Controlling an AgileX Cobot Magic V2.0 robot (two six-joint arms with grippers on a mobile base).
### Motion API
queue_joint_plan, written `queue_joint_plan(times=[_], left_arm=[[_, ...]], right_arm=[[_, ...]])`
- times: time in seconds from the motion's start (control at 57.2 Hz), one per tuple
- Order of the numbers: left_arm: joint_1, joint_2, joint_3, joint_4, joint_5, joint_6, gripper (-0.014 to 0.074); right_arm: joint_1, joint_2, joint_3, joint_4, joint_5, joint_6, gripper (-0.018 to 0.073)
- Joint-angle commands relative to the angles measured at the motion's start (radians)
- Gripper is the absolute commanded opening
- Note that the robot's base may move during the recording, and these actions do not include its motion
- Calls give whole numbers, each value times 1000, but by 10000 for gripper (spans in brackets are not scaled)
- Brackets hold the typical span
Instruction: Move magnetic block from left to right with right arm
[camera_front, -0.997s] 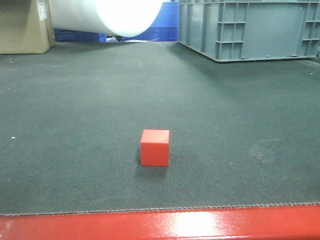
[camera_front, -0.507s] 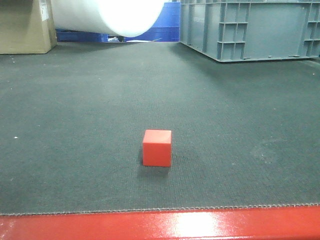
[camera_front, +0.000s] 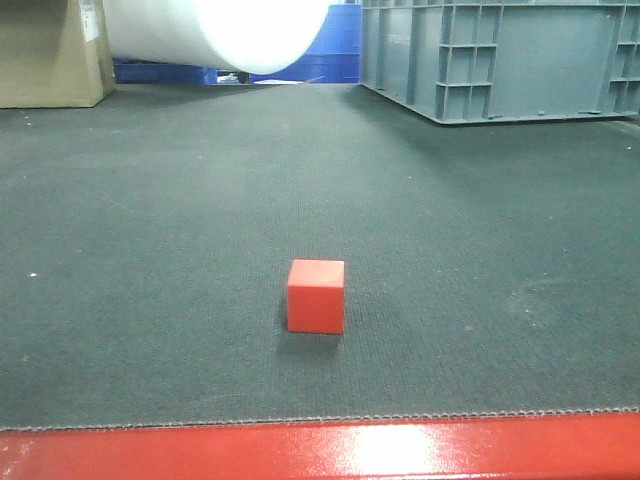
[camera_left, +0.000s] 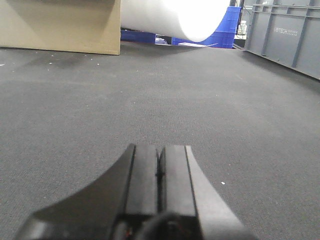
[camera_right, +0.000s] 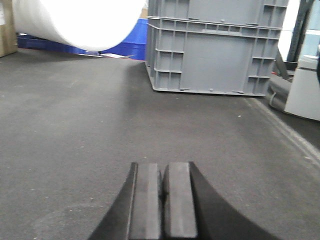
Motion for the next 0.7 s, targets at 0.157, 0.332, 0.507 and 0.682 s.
queue_joint_plan(times=[0.157,0.332,0.507,0.682], left_arm=[[-6,-7,9,-3,-84,-7,-126],[-6,-7,9,-3,-84,-7,-126],[-6,-7,9,-3,-84,-7,-126],[-6,-7,9,-3,-84,-7,-126]], right_arm=[[4,-22,-1,3,-97,-10,31],[4,-22,-1,3,-97,-10,31],[4,-22,-1,3,-97,-10,31],[4,-22,-1,3,-97,-10,31]])
